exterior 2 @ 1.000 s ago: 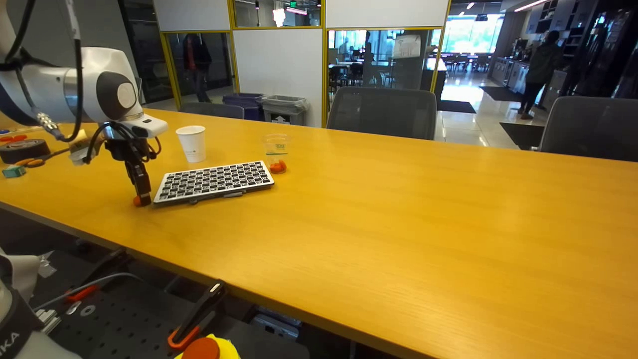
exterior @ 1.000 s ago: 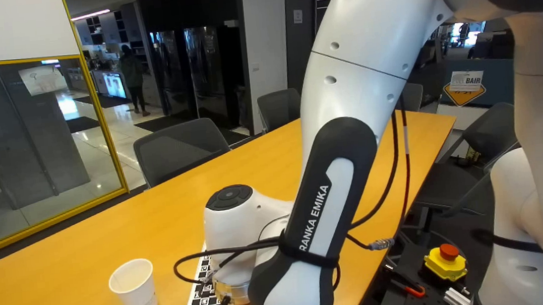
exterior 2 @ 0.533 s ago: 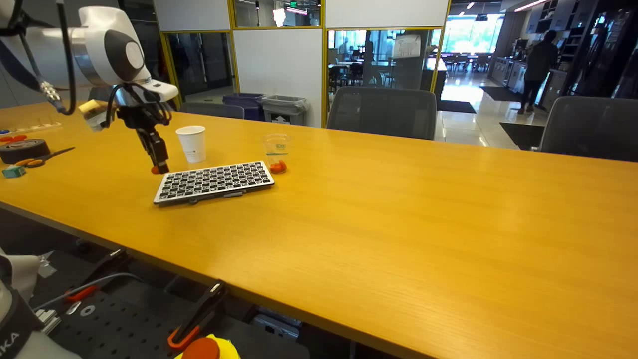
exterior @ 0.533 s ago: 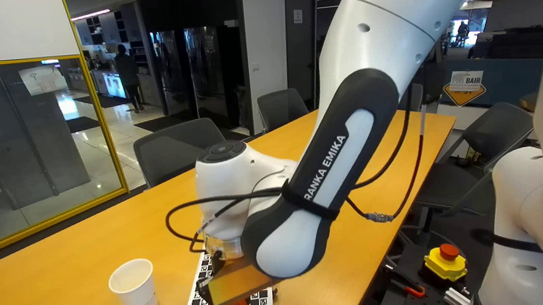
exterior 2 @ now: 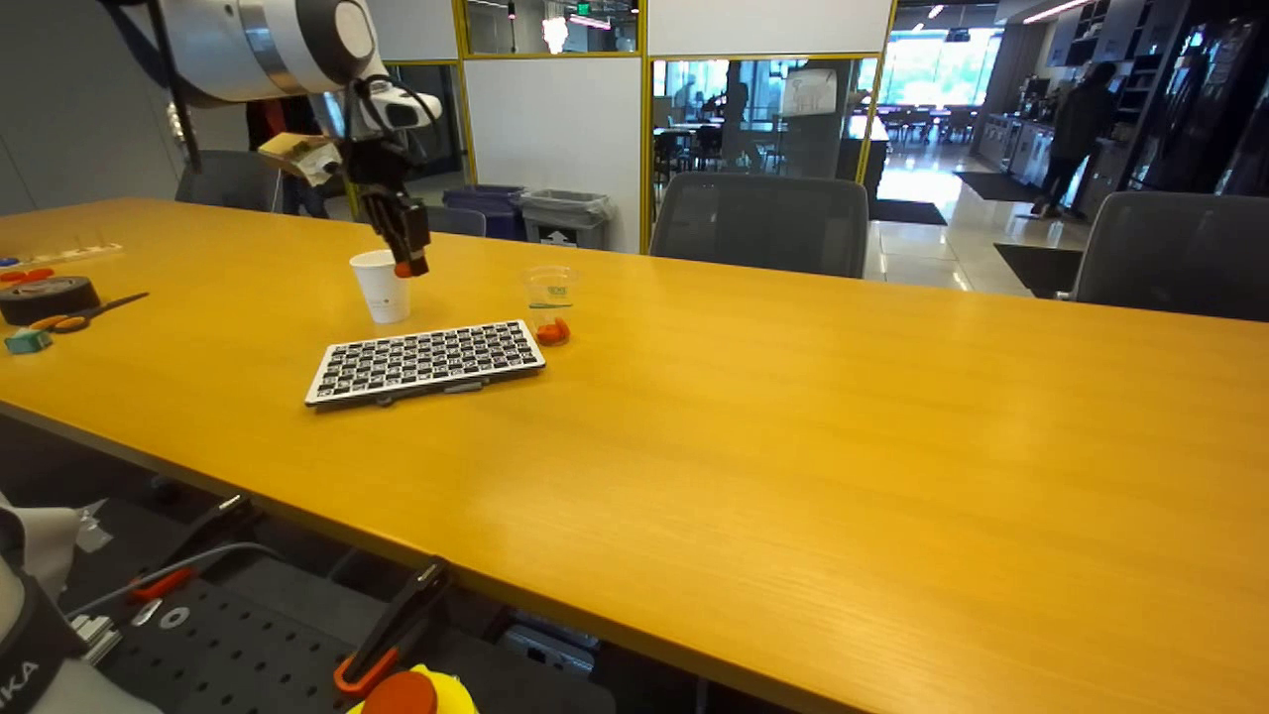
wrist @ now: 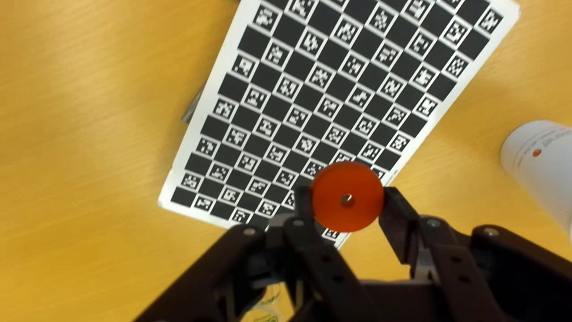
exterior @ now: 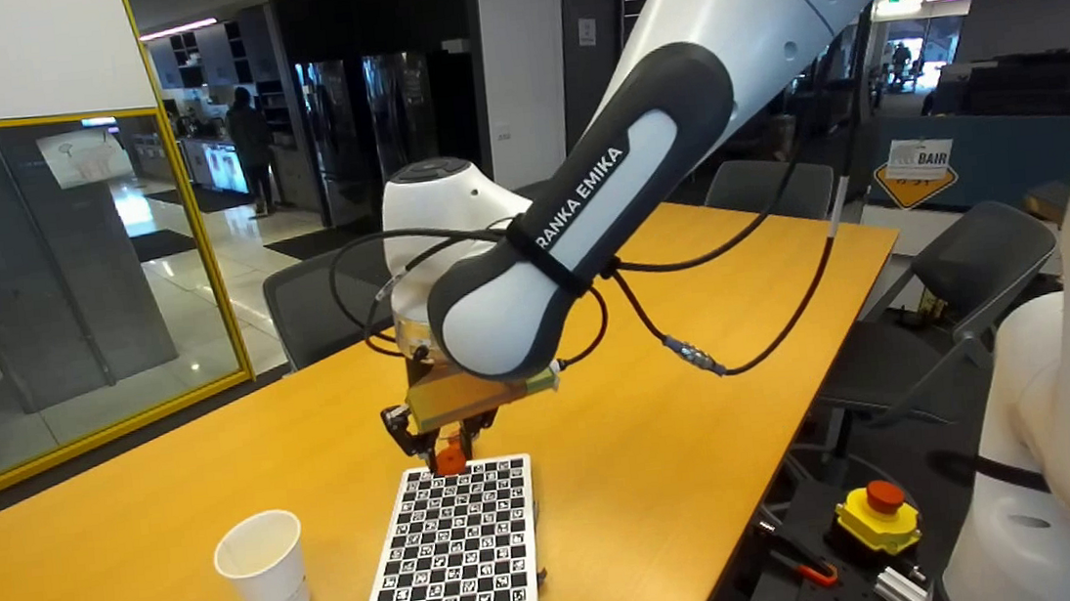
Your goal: Put the orange rings on the clear cup and put the yellow rings in the white cup
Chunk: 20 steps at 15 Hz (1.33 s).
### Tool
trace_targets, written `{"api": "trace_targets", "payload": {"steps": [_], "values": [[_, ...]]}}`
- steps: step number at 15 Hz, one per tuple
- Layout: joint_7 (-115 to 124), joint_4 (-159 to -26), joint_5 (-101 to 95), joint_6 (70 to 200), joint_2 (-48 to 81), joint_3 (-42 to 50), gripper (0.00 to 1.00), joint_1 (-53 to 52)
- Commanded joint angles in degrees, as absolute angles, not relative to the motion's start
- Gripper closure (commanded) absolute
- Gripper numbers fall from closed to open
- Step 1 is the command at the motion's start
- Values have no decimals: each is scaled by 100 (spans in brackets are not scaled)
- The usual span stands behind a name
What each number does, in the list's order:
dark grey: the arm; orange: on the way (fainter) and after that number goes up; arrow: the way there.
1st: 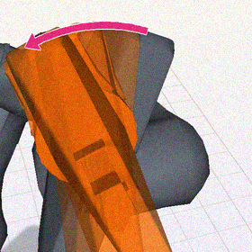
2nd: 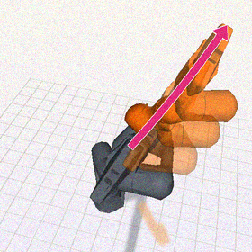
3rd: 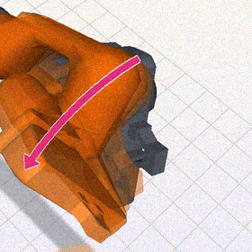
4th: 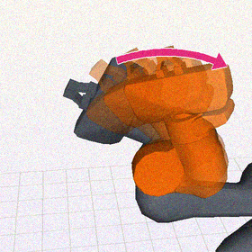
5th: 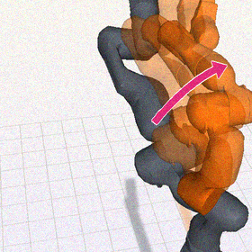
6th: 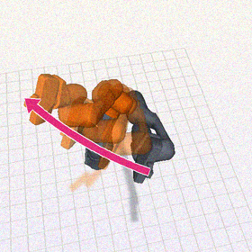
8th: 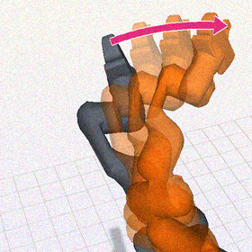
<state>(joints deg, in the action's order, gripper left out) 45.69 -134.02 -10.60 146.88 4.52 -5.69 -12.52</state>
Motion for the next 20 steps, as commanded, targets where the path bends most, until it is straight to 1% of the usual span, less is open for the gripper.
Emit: {"api": "trace_targets", "payload": {"steps": [1, 9, 18, 19, 20], "values": [[3598, -12449, -758, 14363, 1068, -447, 76, -892], [2473, -10867, -420, 13764, 2198, -66, 76, -554], [2072, -9733, -167, 13267, 3068, 111, 76, -401], [2085, -9664, -156, 13231, 3124, 121, 33, -402], [2082, -9615, -154, 13192, 3161, 129, 31, -405]]}}
